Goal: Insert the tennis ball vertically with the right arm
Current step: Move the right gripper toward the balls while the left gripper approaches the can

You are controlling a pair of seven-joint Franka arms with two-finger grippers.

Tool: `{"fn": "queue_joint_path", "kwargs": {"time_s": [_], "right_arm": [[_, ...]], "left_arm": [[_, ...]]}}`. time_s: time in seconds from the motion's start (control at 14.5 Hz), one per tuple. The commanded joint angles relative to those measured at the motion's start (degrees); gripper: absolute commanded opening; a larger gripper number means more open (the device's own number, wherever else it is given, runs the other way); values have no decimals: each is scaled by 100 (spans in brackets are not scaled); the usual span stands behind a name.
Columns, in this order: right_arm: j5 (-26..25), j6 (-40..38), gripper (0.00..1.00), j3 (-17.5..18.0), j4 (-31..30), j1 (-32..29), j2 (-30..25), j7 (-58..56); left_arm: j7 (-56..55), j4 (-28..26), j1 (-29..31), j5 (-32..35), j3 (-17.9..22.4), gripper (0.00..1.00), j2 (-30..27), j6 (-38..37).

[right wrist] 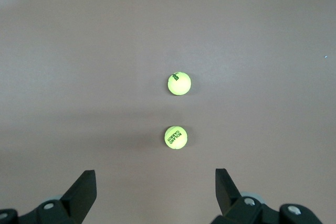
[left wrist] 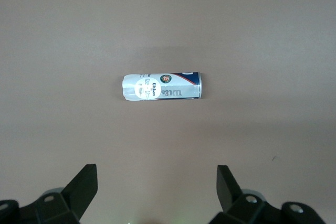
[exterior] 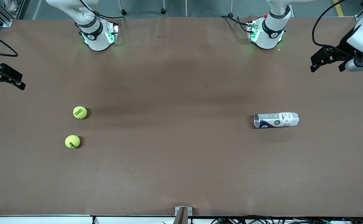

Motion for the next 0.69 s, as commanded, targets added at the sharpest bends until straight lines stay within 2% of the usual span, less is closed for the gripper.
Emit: {"fn": "queue_joint_path", "kwargs": {"time_s": [0.0, 0.21, 0.34, 0.62], "right_arm": [[-65, -57, 100, 38, 77, -29, 26, 41], [-65, -57, 100, 38, 77, -37, 26, 41], [-65, -66, 100, 38, 68, -46, 26, 59], [-65, -57, 100, 30, 59, -212, 113, 59]], "left_arm": [[86, -76, -20, 118, -15, 100, -112, -59], [95, 107, -20, 48, -59, 100, 28, -42], [-28, 362, -20, 56, -76, 100, 328, -146], [-449, 284, 6, 47, -42, 100, 442, -217]]}}
